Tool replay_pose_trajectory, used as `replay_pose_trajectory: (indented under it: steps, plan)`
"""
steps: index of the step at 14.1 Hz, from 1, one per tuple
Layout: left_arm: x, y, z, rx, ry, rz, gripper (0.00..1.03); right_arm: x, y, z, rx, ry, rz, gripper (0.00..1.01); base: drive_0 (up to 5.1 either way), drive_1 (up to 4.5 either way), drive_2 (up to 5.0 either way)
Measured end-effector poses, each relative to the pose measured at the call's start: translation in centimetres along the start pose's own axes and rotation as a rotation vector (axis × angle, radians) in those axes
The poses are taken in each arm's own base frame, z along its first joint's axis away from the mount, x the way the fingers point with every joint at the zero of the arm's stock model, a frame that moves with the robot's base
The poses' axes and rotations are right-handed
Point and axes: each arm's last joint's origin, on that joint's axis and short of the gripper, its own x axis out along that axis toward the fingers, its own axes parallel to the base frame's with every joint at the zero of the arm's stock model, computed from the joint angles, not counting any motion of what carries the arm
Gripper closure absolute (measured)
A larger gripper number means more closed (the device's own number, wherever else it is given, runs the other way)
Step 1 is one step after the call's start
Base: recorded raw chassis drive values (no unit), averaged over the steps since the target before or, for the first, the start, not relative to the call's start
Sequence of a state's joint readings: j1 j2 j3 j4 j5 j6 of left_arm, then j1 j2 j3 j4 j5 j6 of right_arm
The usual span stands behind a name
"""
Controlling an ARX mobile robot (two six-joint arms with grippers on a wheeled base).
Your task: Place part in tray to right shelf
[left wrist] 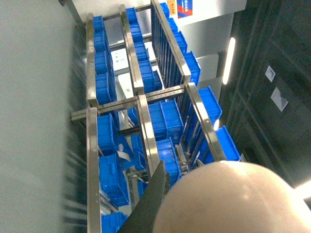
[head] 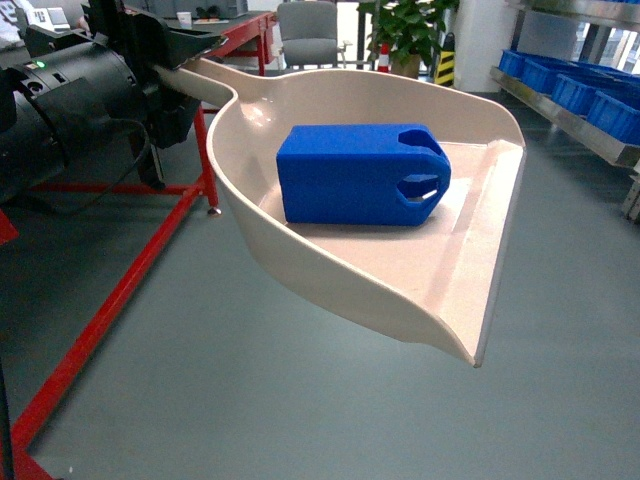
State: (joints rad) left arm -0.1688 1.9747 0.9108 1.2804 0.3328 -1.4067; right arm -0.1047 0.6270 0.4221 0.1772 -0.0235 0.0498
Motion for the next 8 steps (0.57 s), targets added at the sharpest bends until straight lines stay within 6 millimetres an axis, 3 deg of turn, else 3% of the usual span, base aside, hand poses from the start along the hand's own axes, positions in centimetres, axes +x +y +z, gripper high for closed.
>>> replay_pose_trajectory:
  steps: [8]
  plan:
    - [-0.01, 0.02, -0.01, -0.001, 0.001, 0.002, 0.91, 0.01, 0.00, -0.05, 0.000, 0.005, 0.000, 0.03, 0.0, 4.29, -4.4]
